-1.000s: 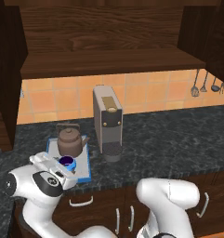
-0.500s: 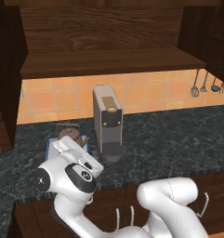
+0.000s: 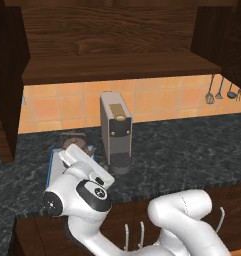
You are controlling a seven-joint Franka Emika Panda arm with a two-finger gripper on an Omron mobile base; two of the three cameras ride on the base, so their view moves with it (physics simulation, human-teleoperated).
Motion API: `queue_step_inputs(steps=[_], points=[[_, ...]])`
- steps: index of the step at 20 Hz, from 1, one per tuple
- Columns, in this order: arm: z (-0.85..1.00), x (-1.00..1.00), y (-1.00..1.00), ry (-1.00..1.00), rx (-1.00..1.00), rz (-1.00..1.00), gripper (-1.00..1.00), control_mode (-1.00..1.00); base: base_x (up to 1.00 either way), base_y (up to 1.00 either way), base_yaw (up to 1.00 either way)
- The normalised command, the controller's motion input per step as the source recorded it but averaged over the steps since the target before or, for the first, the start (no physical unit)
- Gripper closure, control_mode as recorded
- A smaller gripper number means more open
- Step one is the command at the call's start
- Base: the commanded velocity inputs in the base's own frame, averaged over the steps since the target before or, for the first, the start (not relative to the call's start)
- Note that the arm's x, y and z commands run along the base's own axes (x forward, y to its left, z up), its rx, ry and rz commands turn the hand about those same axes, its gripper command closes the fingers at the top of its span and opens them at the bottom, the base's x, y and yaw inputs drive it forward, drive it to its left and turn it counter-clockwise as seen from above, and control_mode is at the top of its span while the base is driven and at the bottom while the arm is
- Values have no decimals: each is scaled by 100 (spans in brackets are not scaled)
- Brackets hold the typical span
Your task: Pick the kettle from the counter and place it on the tray. Then pick the mug from the cabinet and place it on the tray. Then close the cabinet doors.
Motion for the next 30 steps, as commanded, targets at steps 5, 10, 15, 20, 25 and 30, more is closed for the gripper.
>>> queue_step_inputs(steps=[5, 10, 15, 20, 25, 30], points=[[0, -2, 12, 0, 0, -6, -100, -100, 0, 0, 0], [0, -34, 31, -10, -7, -2, -100, -100, 0, 0, 0], [23, -16, 59, -10, -11, -16, -100, -100, 0, 0, 0], [18, -16, 48, -10, -17, -19, -100, -100, 0, 0, 0], [0, 0, 47, -11, -23, -14, -100, -100, 0, 0, 0], [8, 0, 46, 0, -18, -12, -100, -100, 0, 0, 0]])
